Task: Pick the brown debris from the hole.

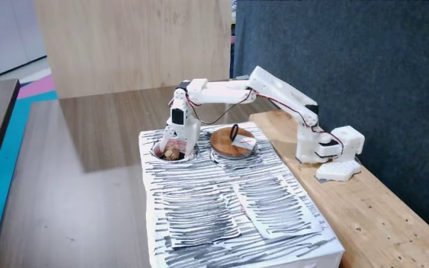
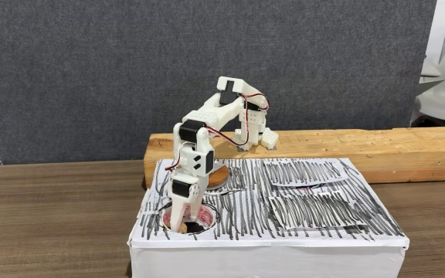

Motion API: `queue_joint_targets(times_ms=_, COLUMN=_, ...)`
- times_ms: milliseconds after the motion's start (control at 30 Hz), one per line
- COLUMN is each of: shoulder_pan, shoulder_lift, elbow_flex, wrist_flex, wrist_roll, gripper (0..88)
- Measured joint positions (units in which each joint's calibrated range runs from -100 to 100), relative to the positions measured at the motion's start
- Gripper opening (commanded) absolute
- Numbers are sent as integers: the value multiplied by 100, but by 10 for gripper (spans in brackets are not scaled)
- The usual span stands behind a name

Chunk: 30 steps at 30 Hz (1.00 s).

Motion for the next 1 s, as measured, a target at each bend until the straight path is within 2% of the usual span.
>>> queue_joint_targets(times_ms=1000, shoulder_pan=150, shoulder_lift=244, elbow_flex=-126, wrist_flex=-26, wrist_roll=-16, gripper=282)
